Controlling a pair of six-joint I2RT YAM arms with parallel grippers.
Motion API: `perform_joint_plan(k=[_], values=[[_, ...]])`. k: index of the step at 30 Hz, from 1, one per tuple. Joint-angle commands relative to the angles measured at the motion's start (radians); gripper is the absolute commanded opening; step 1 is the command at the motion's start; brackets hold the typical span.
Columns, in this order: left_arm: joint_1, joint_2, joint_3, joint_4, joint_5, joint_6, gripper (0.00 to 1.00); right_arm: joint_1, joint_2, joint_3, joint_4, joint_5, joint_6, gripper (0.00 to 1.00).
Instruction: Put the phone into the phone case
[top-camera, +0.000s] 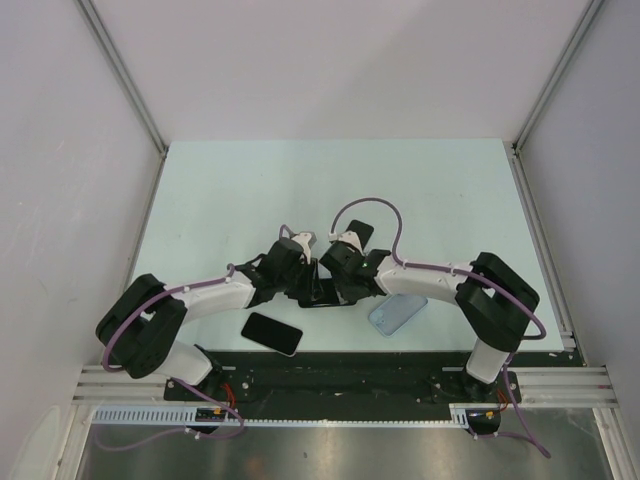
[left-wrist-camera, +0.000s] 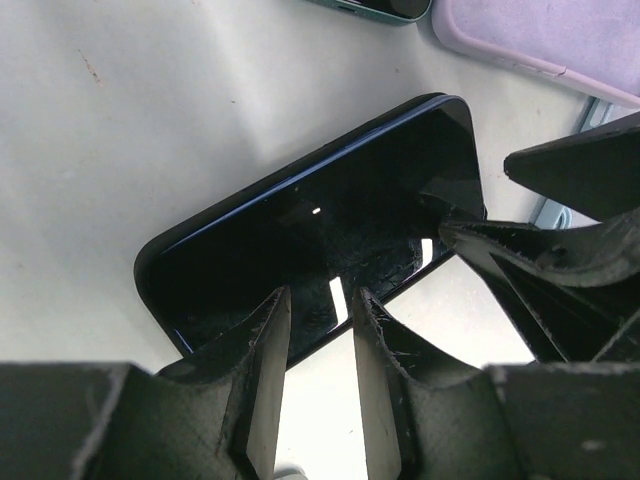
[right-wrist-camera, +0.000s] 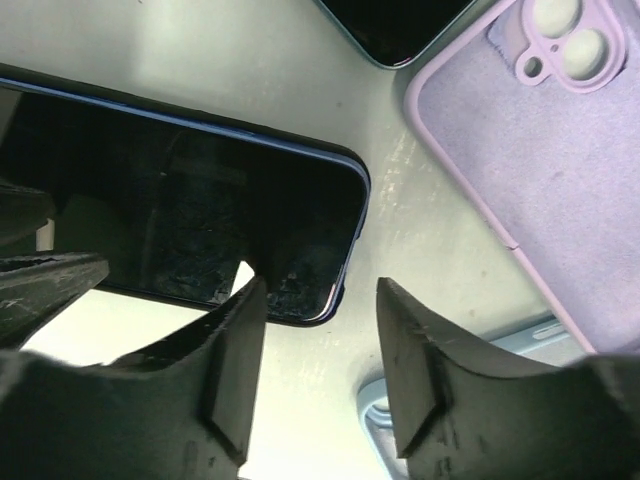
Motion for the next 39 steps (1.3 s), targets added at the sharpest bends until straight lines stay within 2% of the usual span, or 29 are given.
perform_joint_plan(k=[1, 4, 9, 16, 22, 28, 32, 39], values=[[-0.005, -0.018, -0.018, -0.036, -0.019, 0.013, 0.38, -0.02, -0.038, -0.043, 0.056, -0.069, -0.002, 0.55], [-0.006, -0.024, -0.021, -0.036, -0.019, 0.015, 0.38, -0.052, -0.075, -0.06, 0.087, -0.159, -0.002, 0.62], [-0.005, -0.027, -0.021, -0.034, -0.02, 0.021, 0.37, -0.136, -0.123, -0.137, 0.191, -0.316, 0.002, 0.65], [-0.005, -0.031, -0.02, -0.034, -0.02, 0.027, 0.38, -0.282, -0.124, -0.244, 0.338, -0.568, 0.021, 0.65], [-0.005, -0.024, -0.018, -0.034, -0.02, 0.028, 0.38, -0.347, -0.071, -0.271, 0.441, -0.674, 0.019, 0.6], [-0.005, -0.023, -0.014, -0.034, -0.014, 0.031, 0.38, -0.364, 0.023, -0.271, 0.516, -0.72, 0.025, 0.47], [-0.005, -0.021, -0.012, -0.036, -0.013, 0.033, 0.38, -0.367, 0.063, -0.271, 0.516, -0.727, 0.013, 0.27], [-0.005, -0.006, 0.002, -0.036, -0.014, 0.035, 0.38, -0.342, 0.07, -0.271, 0.444, -0.66, -0.03, 0.15]])
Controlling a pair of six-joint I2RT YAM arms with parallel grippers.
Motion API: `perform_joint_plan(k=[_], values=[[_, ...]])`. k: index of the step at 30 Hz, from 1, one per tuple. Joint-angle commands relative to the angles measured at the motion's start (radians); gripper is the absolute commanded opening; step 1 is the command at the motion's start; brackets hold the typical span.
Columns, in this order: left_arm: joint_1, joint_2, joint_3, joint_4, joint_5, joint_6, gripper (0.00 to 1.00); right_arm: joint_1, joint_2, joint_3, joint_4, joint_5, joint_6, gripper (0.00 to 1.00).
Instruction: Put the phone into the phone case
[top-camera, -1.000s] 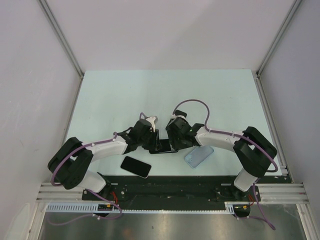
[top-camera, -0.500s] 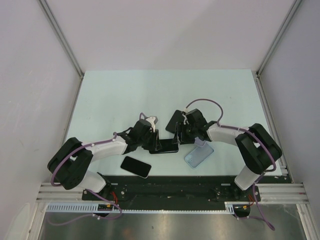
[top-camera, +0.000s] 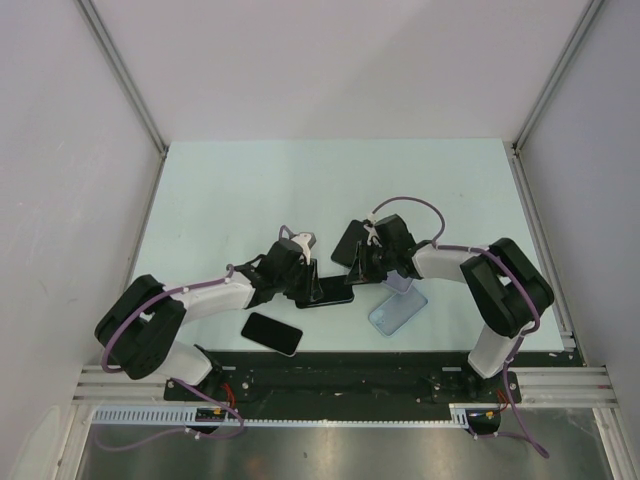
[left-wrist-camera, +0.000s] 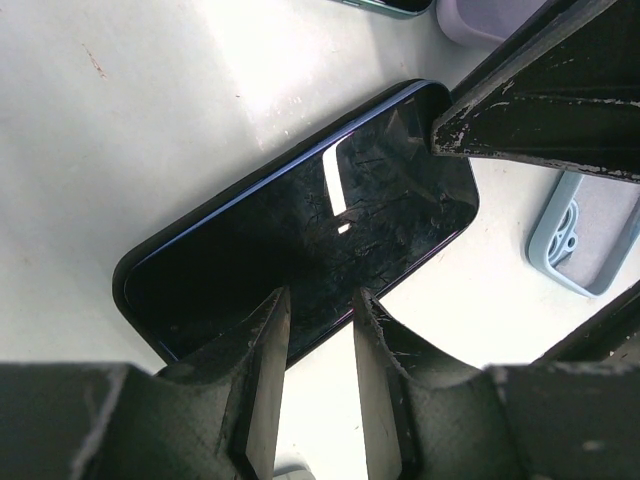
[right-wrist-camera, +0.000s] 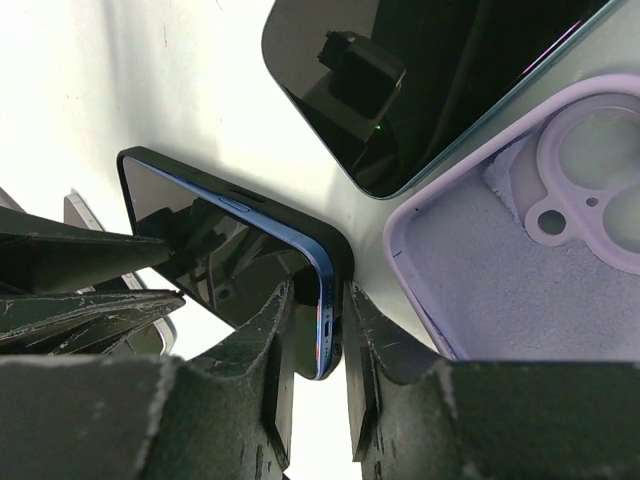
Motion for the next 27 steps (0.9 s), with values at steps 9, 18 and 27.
perform_joint_plan(k=[9, 18, 27], values=[[-0.005, -0.013, 0.002, -0.03, -0.011, 0.021, 0.38, 0.19, 0.037, -0.02, -0.183, 0.053, -0.04, 0.11], [-0.006, -0.062, -0.018, -0.044, -0.005, 0.022, 0.4, 0.313, -0.013, -0.032, -0.238, 0.016, 0.0, 0.11], [-0.022, -0.029, -0.036, -0.044, -0.006, 0.002, 0.36, 0.238, -0.111, -0.033, -0.244, 0.031, -0.001, 0.28]])
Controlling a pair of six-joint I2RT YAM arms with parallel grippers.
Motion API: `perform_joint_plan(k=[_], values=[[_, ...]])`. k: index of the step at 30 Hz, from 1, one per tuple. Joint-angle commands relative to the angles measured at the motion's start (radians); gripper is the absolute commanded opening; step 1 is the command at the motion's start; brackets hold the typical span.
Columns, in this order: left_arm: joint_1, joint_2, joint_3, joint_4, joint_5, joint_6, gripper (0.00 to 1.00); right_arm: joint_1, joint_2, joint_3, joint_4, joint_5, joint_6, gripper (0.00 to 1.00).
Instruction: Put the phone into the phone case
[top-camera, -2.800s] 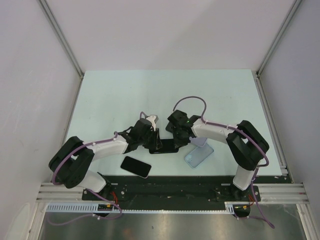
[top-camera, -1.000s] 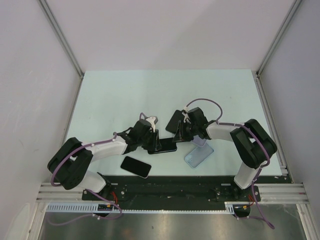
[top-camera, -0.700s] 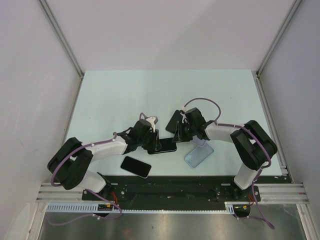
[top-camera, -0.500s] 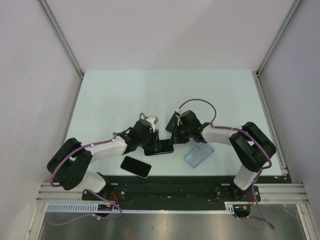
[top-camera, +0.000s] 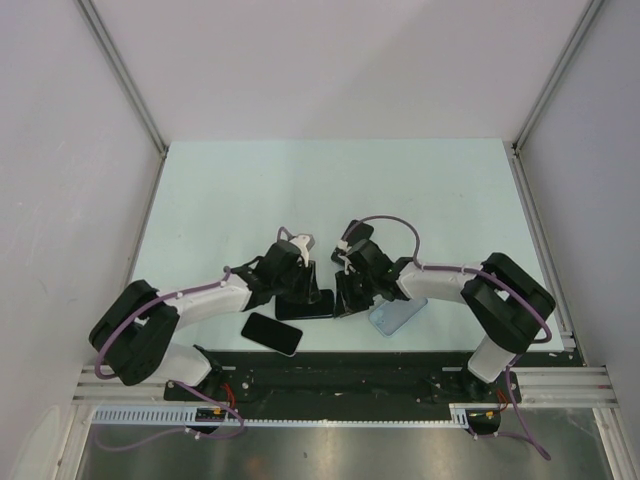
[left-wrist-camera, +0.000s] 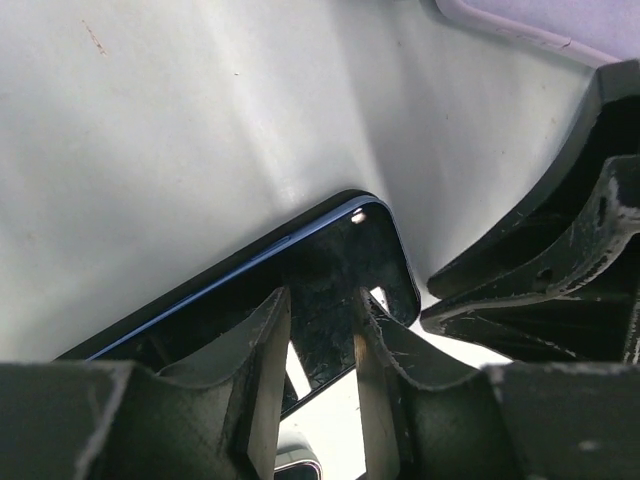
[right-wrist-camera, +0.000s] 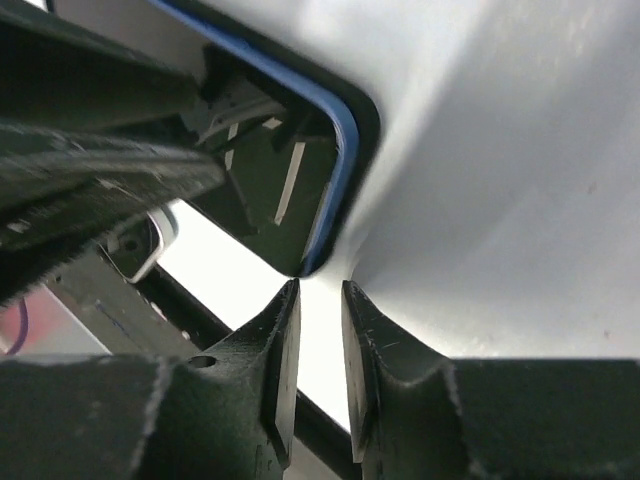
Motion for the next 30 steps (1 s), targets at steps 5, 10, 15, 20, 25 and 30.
perform_joint_plan(k=[5, 10, 15, 20, 25, 30], values=[[-0.032, 0.025, -0.028, -0.011, -0.014, -0.009, 0.33, -0.031, -0.034, -0.026, -0.121, -0.065, -0.01, 0.3], [-0.055, 0.057, -0.029, -0.013, -0.033, -0.015, 0.29, -0.031, 0.001, -0.043, -0.071, -0.091, -0.001, 0.32], [-0.08, 0.077, -0.034, -0.011, -0.05, -0.021, 0.26, -0.072, 0.003, -0.065, 0.032, -0.157, 0.033, 0.47], [-0.081, 0.069, -0.044, -0.013, -0.062, -0.026, 0.23, -0.115, 0.05, -0.066, 0.109, -0.204, 0.061, 0.47], [-0.081, 0.068, -0.044, -0.019, -0.064, -0.021, 0.22, -0.12, 0.138, -0.066, 0.159, -0.181, 0.073, 0.39], [-0.081, 0.071, -0.044, -0.037, -0.067, -0.021, 0.22, -0.114, 0.172, -0.063, 0.123, -0.122, 0.048, 0.26]])
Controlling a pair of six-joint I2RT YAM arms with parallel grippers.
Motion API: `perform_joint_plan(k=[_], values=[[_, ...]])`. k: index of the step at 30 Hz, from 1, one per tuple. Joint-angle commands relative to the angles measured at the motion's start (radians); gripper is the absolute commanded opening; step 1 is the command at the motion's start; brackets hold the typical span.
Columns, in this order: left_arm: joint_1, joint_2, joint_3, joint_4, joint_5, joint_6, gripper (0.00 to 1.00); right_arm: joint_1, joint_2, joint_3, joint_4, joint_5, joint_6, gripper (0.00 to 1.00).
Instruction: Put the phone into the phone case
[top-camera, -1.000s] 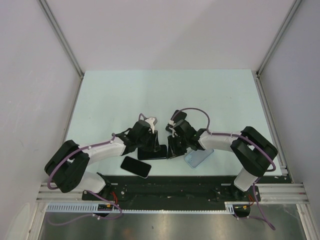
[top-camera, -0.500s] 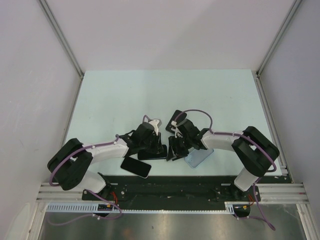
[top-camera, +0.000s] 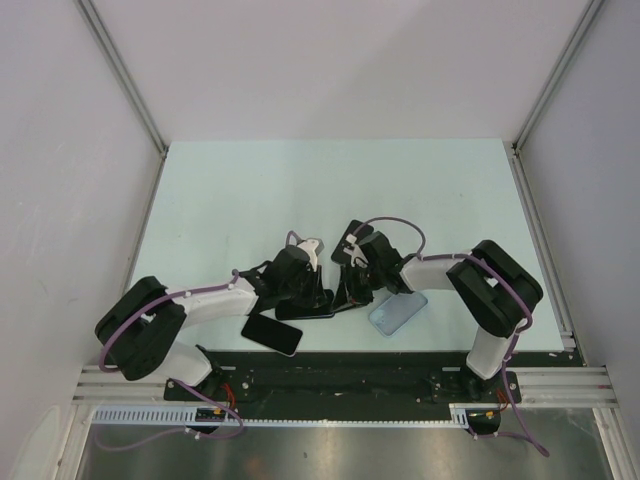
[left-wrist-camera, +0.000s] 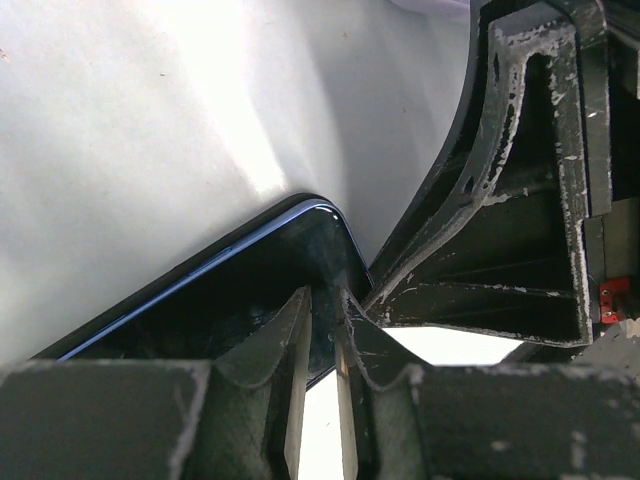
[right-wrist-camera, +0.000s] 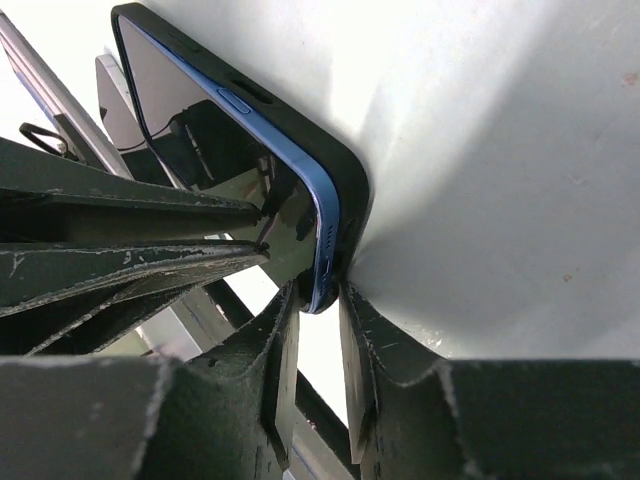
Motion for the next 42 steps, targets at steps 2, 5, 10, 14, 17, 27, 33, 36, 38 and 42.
perform_joint_plan(k=[2, 5, 10, 14, 17, 27, 33, 36, 38, 42], values=[[-0.008, 0.033, -0.036, -0.129, -0.059, -0.008, 0.22, 0.012, 0.077, -0.015, -0.112, 0.176, -0.054, 0.23], [-0.008, 0.032, -0.03, -0.16, -0.062, -0.015, 0.21, 0.022, 0.079, -0.012, -0.158, 0.239, -0.066, 0.2], [-0.008, 0.048, -0.013, -0.209, -0.073, -0.012, 0.22, 0.047, 0.071, 0.034, -0.262, 0.388, -0.099, 0.17], [-0.011, 0.07, 0.003, -0.249, -0.084, -0.007, 0.21, 0.084, 0.111, 0.091, -0.384, 0.5, -0.128, 0.15], [-0.022, 0.102, 0.026, -0.282, -0.091, -0.001, 0.19, 0.116, 0.137, 0.117, -0.419, 0.575, -0.126, 0.15], [-0.048, 0.137, 0.063, -0.321, -0.108, -0.01, 0.18, 0.24, 0.231, 0.229, -0.563, 0.838, -0.133, 0.16], [-0.048, 0.116, 0.056, -0.33, -0.157, -0.012, 0.18, 0.24, 0.08, 0.205, -0.468, 0.714, -0.143, 0.38], [-0.048, 0.107, 0.051, -0.335, -0.169, -0.012, 0.17, 0.216, -0.001, 0.18, -0.392, 0.633, -0.146, 0.47], [-0.048, 0.099, 0.045, -0.336, -0.171, -0.012, 0.17, 0.193, -0.053, 0.162, -0.362, 0.597, -0.148, 0.52], [-0.048, 0.093, 0.043, -0.336, -0.176, -0.005, 0.17, 0.104, -0.11, 0.1, -0.228, 0.358, -0.14, 0.54]])
